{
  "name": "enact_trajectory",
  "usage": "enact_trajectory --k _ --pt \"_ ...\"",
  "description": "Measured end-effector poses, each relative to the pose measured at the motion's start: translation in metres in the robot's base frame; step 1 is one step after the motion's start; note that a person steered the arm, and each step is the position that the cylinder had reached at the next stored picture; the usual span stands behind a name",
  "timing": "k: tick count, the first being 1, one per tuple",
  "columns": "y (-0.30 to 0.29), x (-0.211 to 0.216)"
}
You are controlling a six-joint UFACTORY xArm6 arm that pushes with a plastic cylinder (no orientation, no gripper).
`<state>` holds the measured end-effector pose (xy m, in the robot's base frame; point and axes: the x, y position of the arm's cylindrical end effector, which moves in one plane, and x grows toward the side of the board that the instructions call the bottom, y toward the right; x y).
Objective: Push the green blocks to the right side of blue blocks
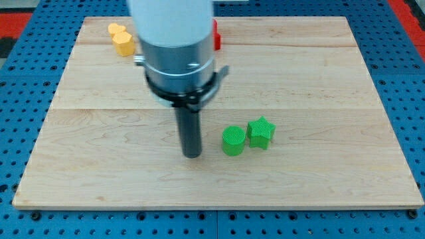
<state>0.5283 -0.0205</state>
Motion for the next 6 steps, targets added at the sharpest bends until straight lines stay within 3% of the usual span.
enact_trajectory --k 3,4,6 --pt "0.113 -0.008" --pt "0.123 -0.046" --pt "0.155 -0.074"
